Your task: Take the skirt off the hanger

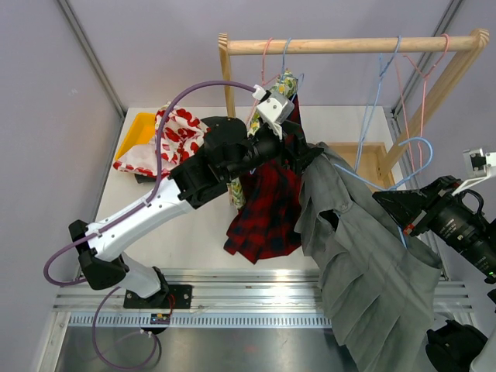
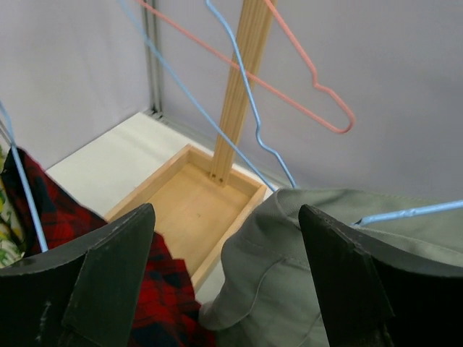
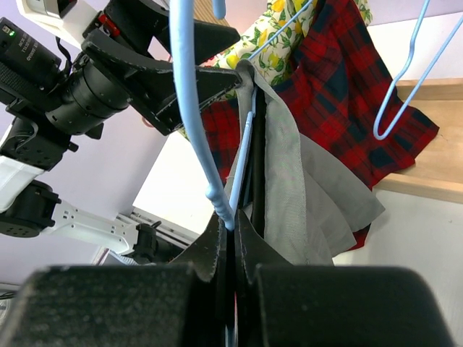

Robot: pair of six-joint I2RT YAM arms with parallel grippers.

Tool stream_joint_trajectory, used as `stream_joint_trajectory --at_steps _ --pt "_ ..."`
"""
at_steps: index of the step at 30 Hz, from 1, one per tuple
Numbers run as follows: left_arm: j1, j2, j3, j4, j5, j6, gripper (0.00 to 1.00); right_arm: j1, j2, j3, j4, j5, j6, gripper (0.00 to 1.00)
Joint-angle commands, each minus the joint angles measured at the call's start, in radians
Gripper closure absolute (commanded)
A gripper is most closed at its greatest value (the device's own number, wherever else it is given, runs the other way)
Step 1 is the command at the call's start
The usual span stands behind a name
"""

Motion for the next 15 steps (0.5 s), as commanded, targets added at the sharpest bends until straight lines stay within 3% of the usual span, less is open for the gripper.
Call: stream_joint_trajectory --at_steps 1,5,10,15 --pt "0.018 -0.033 -0.009 0.13 0.115 -0.05 0.16 -0.002 0.009 0.02 0.07 -0.044 0.033 1.0" --pt "0.033 -0.011 0.01 0.153 0.24 -0.089 0.22 -0.002 0.0 0.005 0.082 -0.059 0.046 1.0" --pt "0.038 0.044 0.066 0.108 0.313 -0.111 0.5 -0.002 0.003 0.026 0.082 -0.041 0.044 1.0" --pt "0.037 0.05 0.073 0.075 0.359 -0.12 0.53 -0.003 0.006 0.022 0.095 -0.044 0.044 1.0"
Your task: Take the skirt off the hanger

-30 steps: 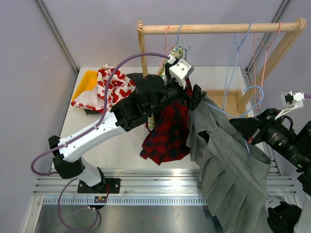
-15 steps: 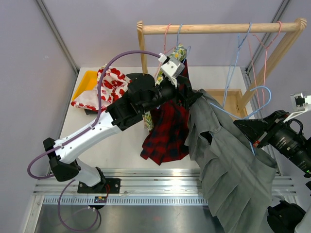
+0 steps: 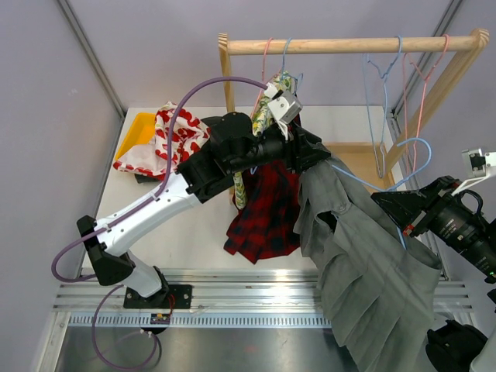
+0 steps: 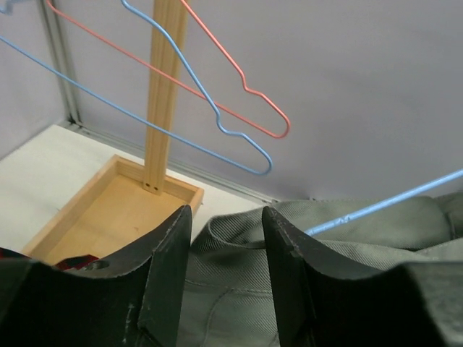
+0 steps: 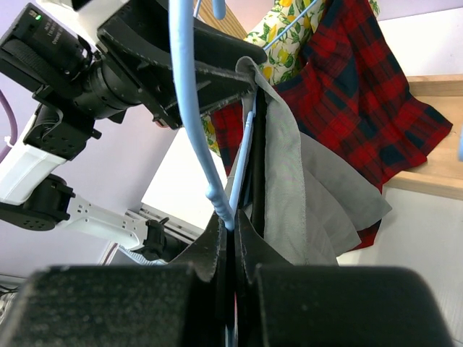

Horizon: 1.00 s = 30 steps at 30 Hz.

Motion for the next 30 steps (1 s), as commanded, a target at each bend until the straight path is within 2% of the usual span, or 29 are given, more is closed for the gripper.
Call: stream_joint_trajectory --at_steps 1,4,6,11,12,13,18,22,29,30 --pt "0.004 0.003 0.042 -0.004 0.089 -0.023 0.5 -0.002 0.004 0.018 0.095 -0.017 0.027 1.0" --pt "0.004 -0.004 0.03 -0.017 0.089 -0.024 0.46 -0.002 0.004 0.017 0.099 -0.014 0.026 1.0" --pt "0.004 -0.015 0.004 -0.011 0.079 -0.026 0.51 -0.002 0.004 0.017 0.099 -0.011 0.026 1.0" --pt "0.006 -0.017 -0.018 -0.003 0.076 -0.034 0.8 -0.002 0.001 0.017 0.094 0.007 0.023 1.0" --pt "0.006 -0.017 -0.022 0.0 0.076 -0.035 0.97 0.0 -0.002 0.017 0.092 0.01 0.02 1.0" --pt "0.006 -0.017 -0.028 0.009 0.08 -0.037 1.0 -0.002 -0.002 0.015 0.092 0.015 0.02 1.0" --pt "0.004 -0.027 -0.058 0.049 0.071 -0.038 1.0 -0.002 -0.013 -0.002 0.097 0.023 0.02 1.0" --pt "0.003 -0.026 -0.007 0.0 0.031 -0.032 1.0 0.0 -0.032 -0.084 0.135 0.013 0.026 1.0" --pt "-0.06 0.06 0.27 -0.179 -0.059 0.05 1.0 0.0 -0.045 -0.238 0.198 0.038 0.018 1.0" --pt "-0.066 0.092 0.348 -0.222 -0.067 0.06 1.0 -0.002 -0.045 -0.246 0.203 0.038 0.013 1.0"
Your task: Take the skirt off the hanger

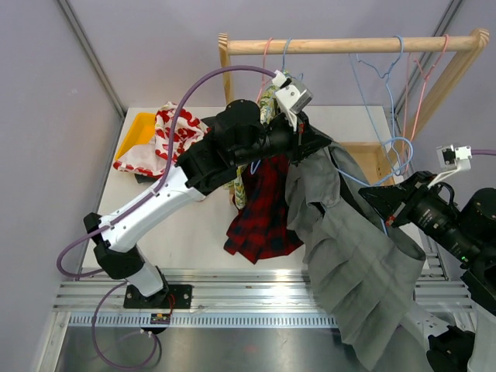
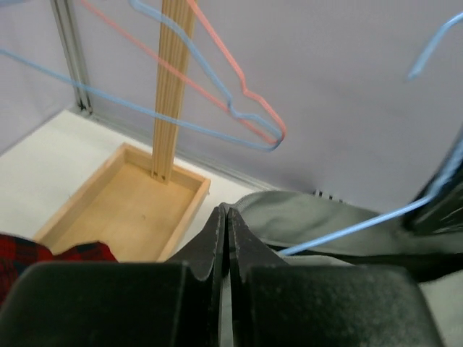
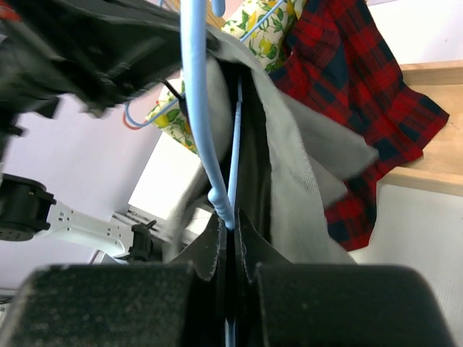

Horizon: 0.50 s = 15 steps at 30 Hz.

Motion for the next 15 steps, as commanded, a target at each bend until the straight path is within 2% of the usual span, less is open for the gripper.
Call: stream_joint_trajectory --at_steps 1,4,9,15 --pt "-0.06 0.039 0.21 -0.057 -0.035 0.05 1.0 -0.002 0.016 -0.042 0.092 0.026 0.008 1.0" --pt "-0.073 0.079 0.312 -0.118 -0.064 0.082 1.0 -0.002 0.019 -0.052 0.094 0.031 0.004 1.0" --pt "-0.066 0.076 0.307 -0.179 -0.223 0.165 1.0 -0.002 0.035 0.03 0.039 0.045 -0.011 1.0" --pt "0.071 0.097 0.338 -0.247 -0.325 0.165 1.0 -0.002 0.073 0.225 -0.092 0.024 -0.018 1.0"
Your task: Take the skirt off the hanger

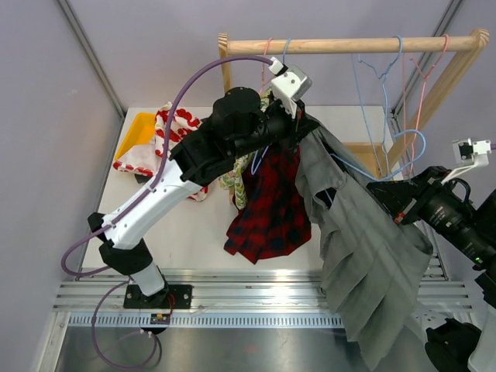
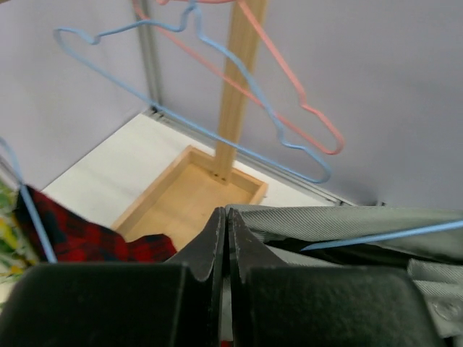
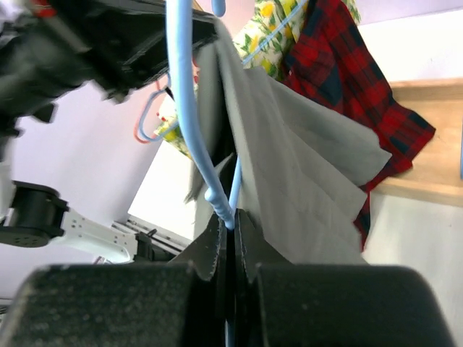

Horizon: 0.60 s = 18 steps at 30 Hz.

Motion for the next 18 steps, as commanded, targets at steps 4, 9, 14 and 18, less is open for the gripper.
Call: stream_joint_trajectory --at_steps 4,9,14,18 --pt "0.197 0.032 0.092 -0.042 -0.119 0.012 1.0 0.0 0.029 0.2 -0.118 -0.046 -0.001 1.0" --pt "0.27 0.093 0.141 -0.055 -0.076 -0.014 1.0 -0.002 0.023 0.233 -0.155 -0.11 0.019 1.0" --pt "0.284 0.093 0.111 -0.036 0.015 -0.084 1.0 -0.002 0.012 0.207 -0.12 -0.116 0.039 1.0" --pt "0.229 -0.013 -0.053 0.079 0.105 -0.146 1.0 0.0 0.021 0.181 -0.06 -0.063 0.031 1.0"
